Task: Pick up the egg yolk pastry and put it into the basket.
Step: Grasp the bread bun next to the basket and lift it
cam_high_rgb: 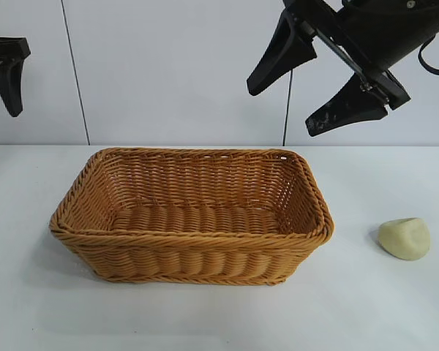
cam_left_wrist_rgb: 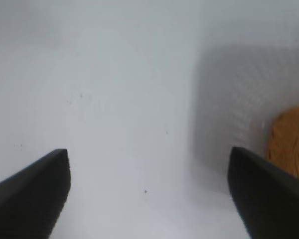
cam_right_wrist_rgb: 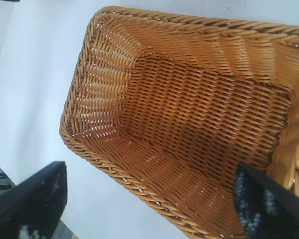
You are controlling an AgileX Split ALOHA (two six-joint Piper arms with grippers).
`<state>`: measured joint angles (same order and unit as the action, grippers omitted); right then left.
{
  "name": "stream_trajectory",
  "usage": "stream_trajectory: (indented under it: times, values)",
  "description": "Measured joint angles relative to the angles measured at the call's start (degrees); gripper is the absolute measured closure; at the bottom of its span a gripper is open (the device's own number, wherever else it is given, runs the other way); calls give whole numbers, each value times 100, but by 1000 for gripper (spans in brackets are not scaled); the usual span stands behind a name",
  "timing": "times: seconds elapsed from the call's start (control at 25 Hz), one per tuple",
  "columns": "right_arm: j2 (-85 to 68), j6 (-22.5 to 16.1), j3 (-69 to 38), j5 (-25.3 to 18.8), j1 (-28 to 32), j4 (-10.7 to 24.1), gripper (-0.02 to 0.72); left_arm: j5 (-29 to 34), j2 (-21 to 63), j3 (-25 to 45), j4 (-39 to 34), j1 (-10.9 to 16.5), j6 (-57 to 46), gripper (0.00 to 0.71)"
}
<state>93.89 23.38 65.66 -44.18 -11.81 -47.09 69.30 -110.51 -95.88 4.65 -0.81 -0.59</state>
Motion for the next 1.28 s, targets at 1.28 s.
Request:
stream_trajectory:
  times: [1.28]
  values:
    - [0,-49,25,-27,0,286,81,-813,9129,6762,109,-48,129,46]
